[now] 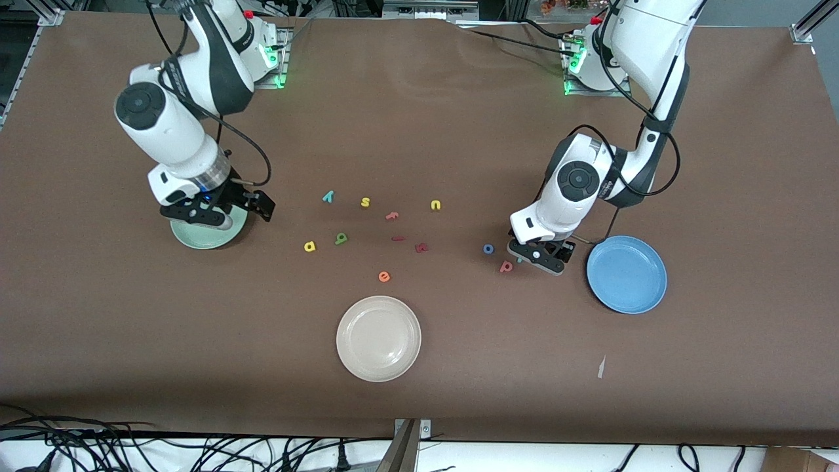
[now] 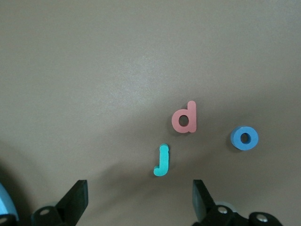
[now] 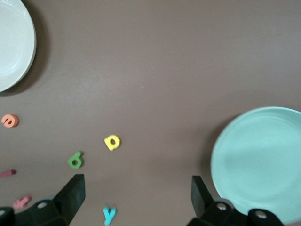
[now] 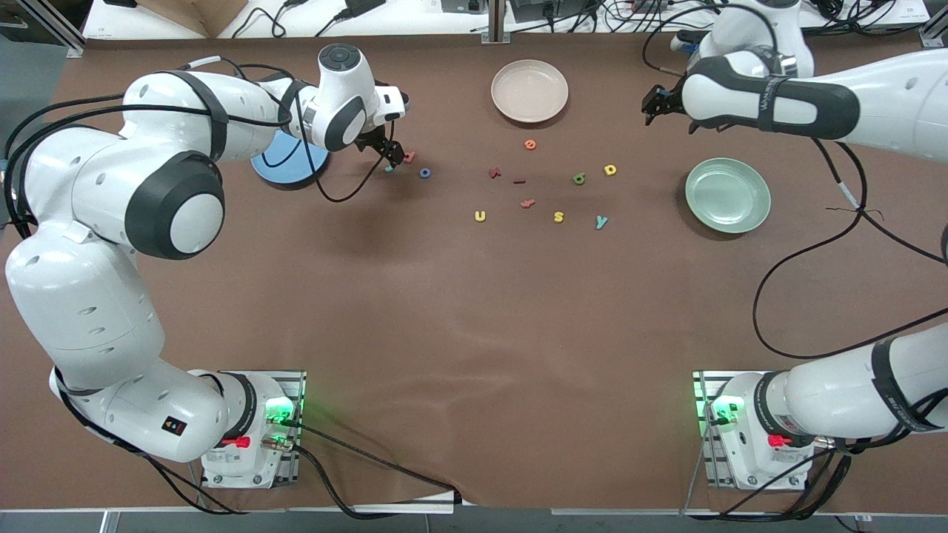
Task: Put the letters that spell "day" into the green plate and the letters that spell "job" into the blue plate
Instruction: 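Grasp the j with the left gripper while the right gripper grasps the D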
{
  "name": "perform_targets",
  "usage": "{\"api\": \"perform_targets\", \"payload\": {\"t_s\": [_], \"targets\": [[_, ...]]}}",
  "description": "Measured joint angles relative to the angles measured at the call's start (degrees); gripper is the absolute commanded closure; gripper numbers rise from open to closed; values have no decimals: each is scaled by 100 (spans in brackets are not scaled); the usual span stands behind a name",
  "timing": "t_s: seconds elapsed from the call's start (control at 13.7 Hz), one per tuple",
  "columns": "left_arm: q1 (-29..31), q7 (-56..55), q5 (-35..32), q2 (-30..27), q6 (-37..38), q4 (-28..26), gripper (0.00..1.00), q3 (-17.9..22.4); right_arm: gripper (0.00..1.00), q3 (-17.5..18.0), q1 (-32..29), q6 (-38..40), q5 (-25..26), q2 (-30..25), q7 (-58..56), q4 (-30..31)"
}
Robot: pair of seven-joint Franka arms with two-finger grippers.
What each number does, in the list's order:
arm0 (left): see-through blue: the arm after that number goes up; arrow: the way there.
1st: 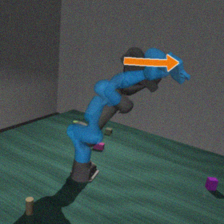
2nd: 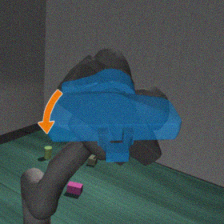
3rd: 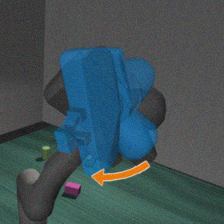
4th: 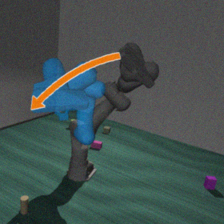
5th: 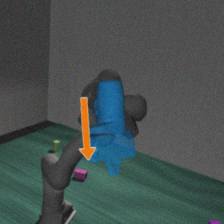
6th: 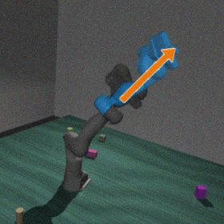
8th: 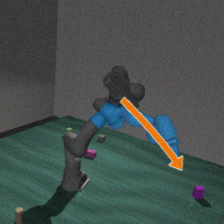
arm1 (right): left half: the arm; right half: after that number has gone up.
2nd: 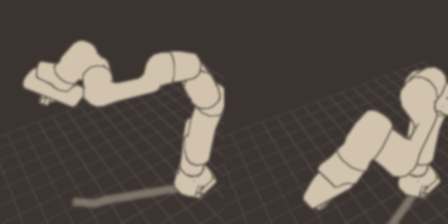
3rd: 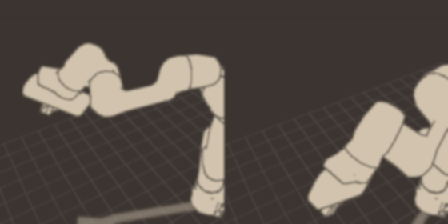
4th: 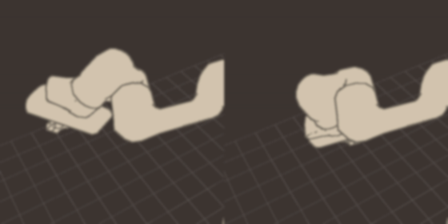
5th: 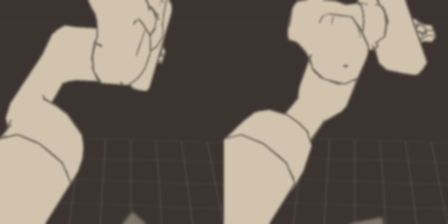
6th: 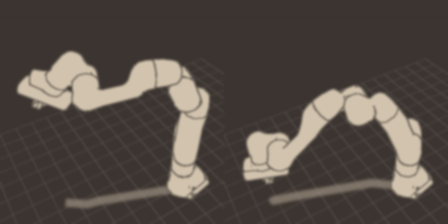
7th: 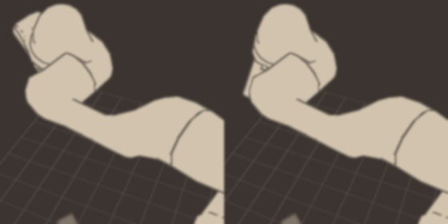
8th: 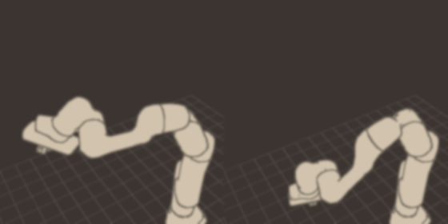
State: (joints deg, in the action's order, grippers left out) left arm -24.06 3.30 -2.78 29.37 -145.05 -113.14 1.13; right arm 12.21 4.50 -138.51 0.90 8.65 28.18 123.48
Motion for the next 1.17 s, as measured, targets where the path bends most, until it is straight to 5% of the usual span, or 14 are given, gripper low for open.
{"api": "perform_targets", "payload": {"t_s": [0.44, 0.66, 0.88, 1.17], "targets": [[-149, 68, 0, 262, -117, 23, 1, -1, 0, 1, 255, -1442, 40, 1334, 0, -17], [-194, 68, 0, 357, -237, 73, 15, -1, 0, 1, 400, -1725, 74, 1701, 0, -33], [-196, 70, 0, 358, -237, 95, 15, 0, 1, -14, 436, -1797, 732, 1848, 3, -88], [-196, 73, 0, 360, -237, 101, 36, 8, 1, -25, 438, -1798, 1469, 2189, -1, -437]]}}
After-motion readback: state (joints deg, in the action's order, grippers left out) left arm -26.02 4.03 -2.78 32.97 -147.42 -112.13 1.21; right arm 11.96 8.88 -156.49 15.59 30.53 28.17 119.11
